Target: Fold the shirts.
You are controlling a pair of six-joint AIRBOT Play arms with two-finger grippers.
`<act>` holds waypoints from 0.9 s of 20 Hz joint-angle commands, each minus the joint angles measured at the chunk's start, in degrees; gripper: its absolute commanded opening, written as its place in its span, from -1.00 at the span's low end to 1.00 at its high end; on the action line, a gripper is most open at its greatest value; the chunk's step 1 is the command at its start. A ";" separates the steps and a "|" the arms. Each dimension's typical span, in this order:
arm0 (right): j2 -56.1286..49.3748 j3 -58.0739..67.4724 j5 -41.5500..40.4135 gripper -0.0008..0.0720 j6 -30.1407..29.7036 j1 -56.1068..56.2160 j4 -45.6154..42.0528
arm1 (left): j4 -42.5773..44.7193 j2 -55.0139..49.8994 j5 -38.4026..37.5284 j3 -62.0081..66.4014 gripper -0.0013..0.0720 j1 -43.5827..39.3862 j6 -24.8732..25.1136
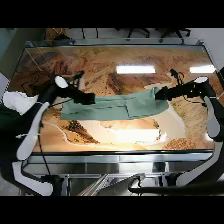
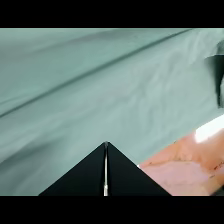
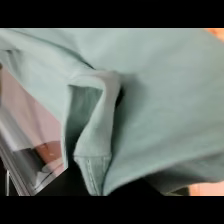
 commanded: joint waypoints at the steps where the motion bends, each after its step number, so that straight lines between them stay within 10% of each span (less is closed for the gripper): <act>1: 5.16 0.61 3.02 -0.93 3.96 0.00 1.05 | -2.62 -10.40 7.58 7.04 -0.93 -10.69 0.20; 9: 12.55 1.97 6.01 -0.93 5.90 -0.04 0.52 | -2.69 -29.42 0.98 35.58 -0.93 -20.65 -6.91; 18: 12.57 1.97 0.68 -0.93 7.98 9.53 3.48 | -2.73 -0.22 -20.41 35.85 -0.93 -1.66 -4.17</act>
